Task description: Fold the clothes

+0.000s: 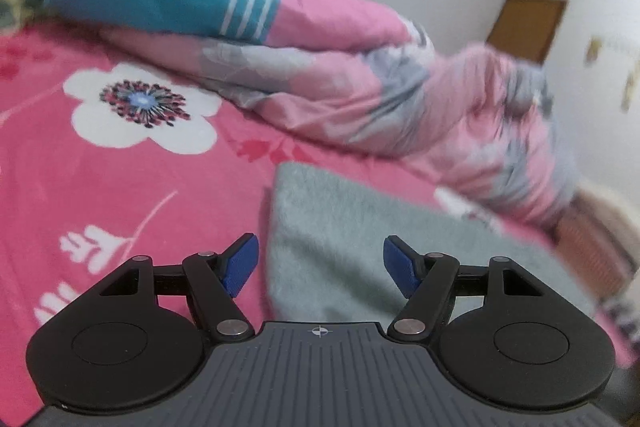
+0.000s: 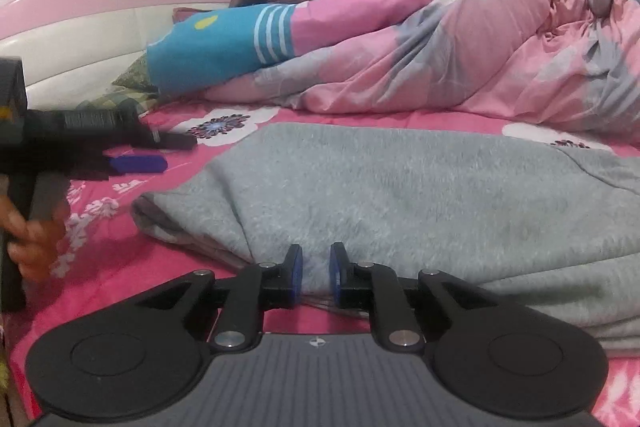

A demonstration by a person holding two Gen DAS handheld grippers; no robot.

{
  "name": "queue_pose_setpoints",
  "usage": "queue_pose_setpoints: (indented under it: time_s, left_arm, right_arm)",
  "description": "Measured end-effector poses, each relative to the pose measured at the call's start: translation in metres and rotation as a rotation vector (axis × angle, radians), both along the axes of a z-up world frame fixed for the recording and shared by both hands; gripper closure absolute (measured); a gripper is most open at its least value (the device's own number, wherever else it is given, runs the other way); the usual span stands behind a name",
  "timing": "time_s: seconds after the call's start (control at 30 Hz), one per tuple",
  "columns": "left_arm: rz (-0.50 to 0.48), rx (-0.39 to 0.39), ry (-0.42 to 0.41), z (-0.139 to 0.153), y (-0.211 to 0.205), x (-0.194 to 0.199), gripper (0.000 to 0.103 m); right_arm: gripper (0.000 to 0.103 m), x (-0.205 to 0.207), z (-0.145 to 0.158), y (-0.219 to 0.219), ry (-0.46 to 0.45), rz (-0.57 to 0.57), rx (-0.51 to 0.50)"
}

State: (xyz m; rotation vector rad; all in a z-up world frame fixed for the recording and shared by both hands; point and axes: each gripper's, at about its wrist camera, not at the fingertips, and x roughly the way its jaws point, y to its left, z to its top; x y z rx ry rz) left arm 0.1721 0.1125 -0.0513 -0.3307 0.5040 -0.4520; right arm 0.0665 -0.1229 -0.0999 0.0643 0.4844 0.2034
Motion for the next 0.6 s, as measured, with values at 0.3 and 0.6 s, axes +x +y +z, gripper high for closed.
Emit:
queue_pose_setpoints:
  time_s: [0.3,0.6]
  left_arm:
    - [-0.157,0.323,-0.186,-0.001,-0.081,-0.022,0.033]
    - [-0.171,0.308,-0.024,-0.023,-0.073,-0.009,0.025]
  right_arm:
    - [0.087,-0.003,0.006,0.003,-0.010,-0.002,-0.009]
    - [0.087,-0.003,0.005,-0.003,-0.008,0.003,0.027]
